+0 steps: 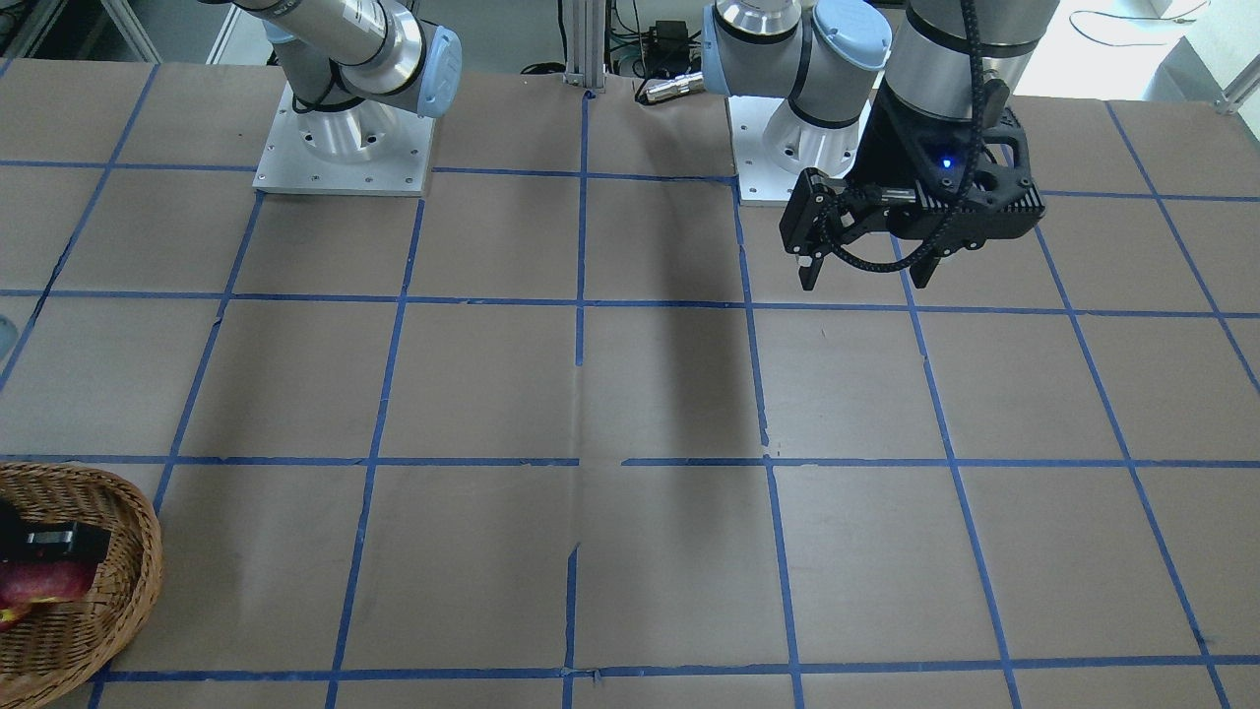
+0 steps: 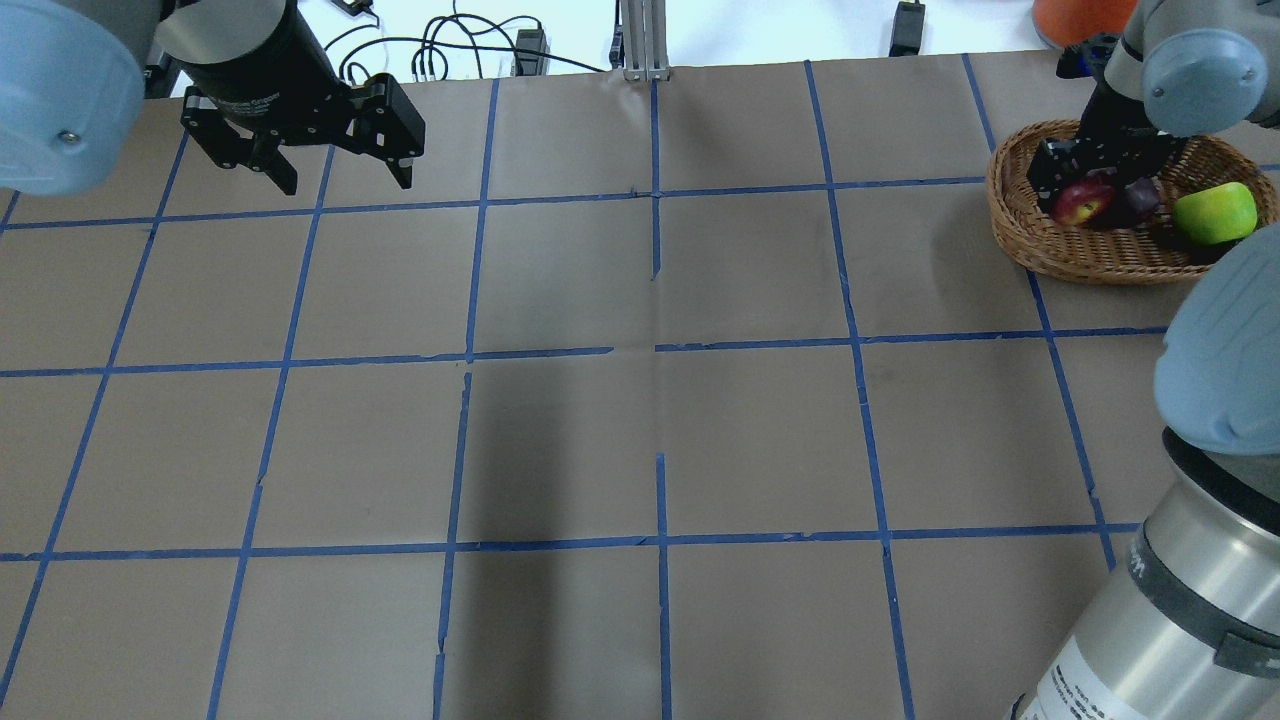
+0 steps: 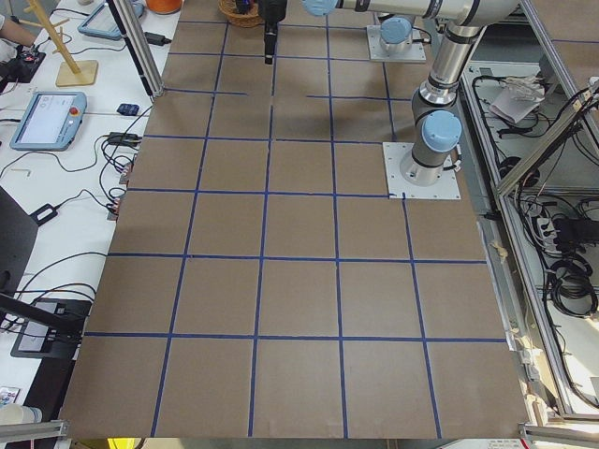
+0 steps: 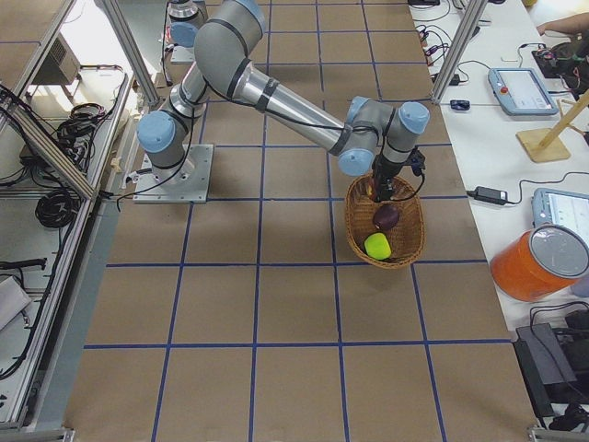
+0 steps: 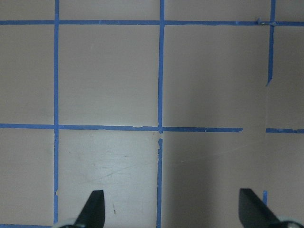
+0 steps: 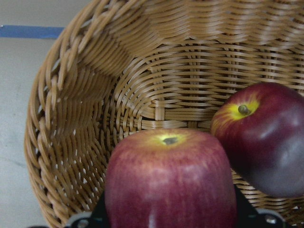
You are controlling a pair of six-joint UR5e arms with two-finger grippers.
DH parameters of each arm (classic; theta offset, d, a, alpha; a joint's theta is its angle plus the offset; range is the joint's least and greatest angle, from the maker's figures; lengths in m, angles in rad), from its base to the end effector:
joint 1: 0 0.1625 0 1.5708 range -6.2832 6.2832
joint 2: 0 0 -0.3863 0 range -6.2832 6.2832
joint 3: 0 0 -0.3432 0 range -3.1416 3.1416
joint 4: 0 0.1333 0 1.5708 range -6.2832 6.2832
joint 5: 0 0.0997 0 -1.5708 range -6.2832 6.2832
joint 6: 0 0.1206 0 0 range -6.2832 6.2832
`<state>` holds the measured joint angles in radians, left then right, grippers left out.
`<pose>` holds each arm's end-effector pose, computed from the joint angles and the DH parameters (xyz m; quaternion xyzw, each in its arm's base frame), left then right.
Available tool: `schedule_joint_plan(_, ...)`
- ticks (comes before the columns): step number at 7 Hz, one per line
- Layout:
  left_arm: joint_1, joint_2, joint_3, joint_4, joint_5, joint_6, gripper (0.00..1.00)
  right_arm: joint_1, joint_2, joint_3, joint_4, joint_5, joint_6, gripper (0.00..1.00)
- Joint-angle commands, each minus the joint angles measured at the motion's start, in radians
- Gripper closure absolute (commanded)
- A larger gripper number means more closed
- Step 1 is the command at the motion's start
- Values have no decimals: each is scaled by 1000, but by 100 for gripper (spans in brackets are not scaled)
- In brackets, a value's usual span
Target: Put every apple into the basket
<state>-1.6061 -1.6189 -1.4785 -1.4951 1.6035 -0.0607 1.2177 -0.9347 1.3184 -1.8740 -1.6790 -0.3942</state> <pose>-0.1460 -0.4700 0.4558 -0.0137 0.9980 -0.0606 0.0134 -0.1076 -0.6397 0.2172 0.0227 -0.9975 -0.0571 0.0356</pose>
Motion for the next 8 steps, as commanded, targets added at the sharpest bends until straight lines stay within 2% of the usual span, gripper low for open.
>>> schedule_joint_plan(1, 0, 5, -5, -1, -1, 1, 0, 5, -69, -18, 127, 2, -3, 0)
schedule_joint_plan(2, 0, 5, -8, -1, -1, -1, 0, 12, -152, -12, 221, 10, 0, 0)
schedule_joint_plan(4, 2, 2, -2, -1, -1, 1, 0, 92, -306, -2, 315, 10, 12, 0)
schedule_joint_plan(5, 3, 13, -8, -1, -1, 1, 0, 147, -346, 7, 394, 46, 85, 0)
schedule_joint_plan(6, 3, 11, -9, -1, -1, -1, 0, 182, -424, 19, 416, 92, 230, 0)
schedule_joint_plan(7, 3, 14, -11, -1, -2, 1, 0, 237, -514, 75, 479, 131, 271, 0)
schedule_joint_plan(8, 3, 13, -11, -1, -1, 1, 0, 276, -594, 161, 470, 124, 314, 0)
